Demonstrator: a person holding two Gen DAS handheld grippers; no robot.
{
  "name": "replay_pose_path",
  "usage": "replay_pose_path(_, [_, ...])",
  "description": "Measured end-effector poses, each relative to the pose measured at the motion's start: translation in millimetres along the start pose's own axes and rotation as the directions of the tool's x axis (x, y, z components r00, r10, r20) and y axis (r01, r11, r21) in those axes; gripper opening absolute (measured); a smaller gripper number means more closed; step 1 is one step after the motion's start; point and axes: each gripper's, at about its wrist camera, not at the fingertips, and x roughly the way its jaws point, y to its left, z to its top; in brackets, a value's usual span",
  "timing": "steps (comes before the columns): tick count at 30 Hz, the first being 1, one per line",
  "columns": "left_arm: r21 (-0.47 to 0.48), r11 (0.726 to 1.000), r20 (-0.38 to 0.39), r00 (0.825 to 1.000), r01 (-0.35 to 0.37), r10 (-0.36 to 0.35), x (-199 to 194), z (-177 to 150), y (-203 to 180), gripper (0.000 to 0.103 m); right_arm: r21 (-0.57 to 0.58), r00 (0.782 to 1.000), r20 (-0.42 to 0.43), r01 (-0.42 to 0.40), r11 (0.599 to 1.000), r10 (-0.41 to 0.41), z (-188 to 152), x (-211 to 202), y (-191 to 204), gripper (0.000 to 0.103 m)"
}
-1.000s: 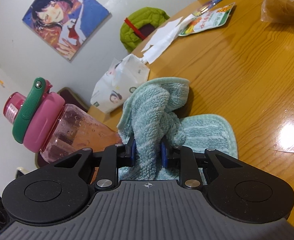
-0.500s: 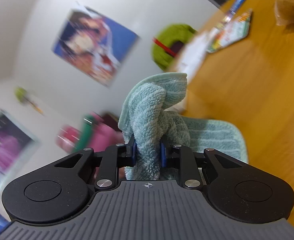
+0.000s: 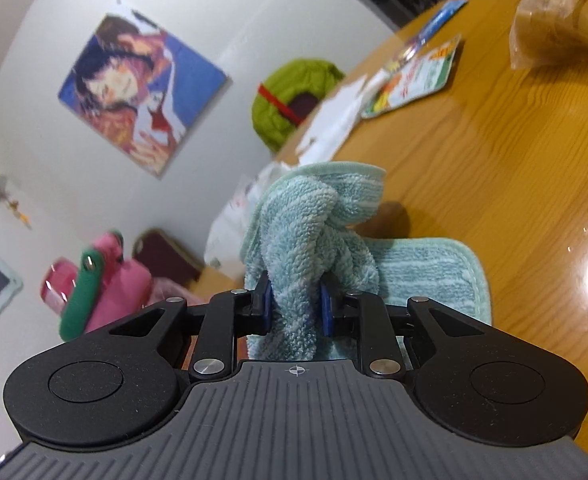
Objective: Clean container
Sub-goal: 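Hold the pink bottle with the left tool while the right tool rubs its side with the towel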
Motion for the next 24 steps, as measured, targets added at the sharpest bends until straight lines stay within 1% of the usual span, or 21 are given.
replay_pose_path(2, [0.01, 1.0, 0.004, 1.0, 0.029, -0.029, 2, 0, 0, 0.084, 0.032, 0.999, -0.017, -0.051, 0.998, 0.051, 3, 5, -2, 0.024])
replay_pose_path(3, [0.0, 0.999, 0.008, 0.999, 0.042, -0.042, 4, 0, 2, 0.084, 0.048, 0.997, -0.025, -0.076, 0.996, 0.077, 4, 8, -3, 0.024])
replay_pose_path(5, [-0.031, 0.997, 0.016, 0.997, 0.07, -0.07, 9, 1, 12, 0.087, 0.049, 0.988, -0.098, -0.115, 0.992, 0.119, 1, 15, 0, 0.024])
replay_pose_path(8, [-0.046, 0.993, 0.025, 0.994, 0.109, -0.108, 17, 3, 23, 0.087, -0.031, 0.989, -0.125, -0.087, 0.996, 0.082, -1, 9, 11, 0.024])
replay_pose_path(10, [-0.056, 0.989, 0.028, 0.99, 0.14, -0.139, 20, 4, 26, 0.087, -0.033, 0.986, -0.149, -0.079, 0.996, 0.073, -1, 3, 13, 0.024])
replay_pose_path(11, [-0.05, 0.988, 0.028, 0.989, 0.145, -0.143, 19, 4, 24, 0.087, -0.043, 0.986, -0.16, -0.065, 0.997, 0.058, 0, 2, 14, 0.024])
replay_pose_path(13, [-0.035, 0.991, 0.019, 0.992, 0.128, -0.128, 19, 4, 20, 0.088, -0.065, 0.986, -0.165, -0.045, 0.997, 0.034, 0, 1, 15, 0.024])
replay_pose_path(15, [-0.034, 0.992, 0.017, 0.993, 0.118, -0.117, 19, 3, 21, 0.081, -0.06, 0.986, -0.168, -0.029, 0.998, 0.019, -2, 2, 14, 0.024])
replay_pose_path(16, [-0.036, 0.993, 0.018, 0.993, 0.115, -0.115, 19, 3, 21, 0.072, -0.058, 0.986, -0.166, -0.014, 0.998, 0.004, -3, 2, 12, 0.024])
replay_pose_path(17, [-0.04, 0.992, 0.019, 0.993, 0.118, -0.117, 19, 3, 23, 0.072, -0.057, 0.988, -0.157, -0.002, 0.998, -0.007, -3, 2, 11, 0.024])
replay_pose_path(19, [-0.045, 0.991, 0.019, 0.992, 0.122, -0.121, 20, 3, 25, 0.072, -0.029, 0.993, -0.11, -0.038, 0.999, 0.035, -3, -5, 8, 0.024])
replay_pose_path(20, [-0.043, 0.991, 0.02, 0.992, 0.124, -0.123, 19, 3, 25, 0.072, 0.01, 0.991, -0.069, -0.112, 0.994, 0.112, -1, -12, 5, 0.024])
replay_pose_path(21, [-0.039, 0.991, 0.022, 0.992, 0.127, -0.126, 18, 3, 24, 0.072, 0.047, 0.982, -0.023, -0.188, 0.981, 0.19, 1, -19, 3, 0.024])
replay_pose_path(22, [-0.036, 0.99, 0.023, 0.99, 0.138, -0.137, 18, 4, 24, 0.072, 0.08, 0.964, 0.025, -0.265, 0.961, 0.264, 3, -26, 0, 0.024])
replay_pose_path(23, [-0.033, 0.988, 0.026, 0.988, 0.15, -0.15, 18, 4, 23, 0.072, 0.121, 0.94, 0.066, -0.341, 0.932, 0.336, 4, -31, -4, 0.024])
replay_pose_path(24, [-0.026, 0.987, 0.028, 0.987, 0.159, -0.158, 18, 4, 22, 0.072, 0.148, 0.926, 0.069, -0.378, 0.914, 0.372, 5, -32, -7, 0.024])
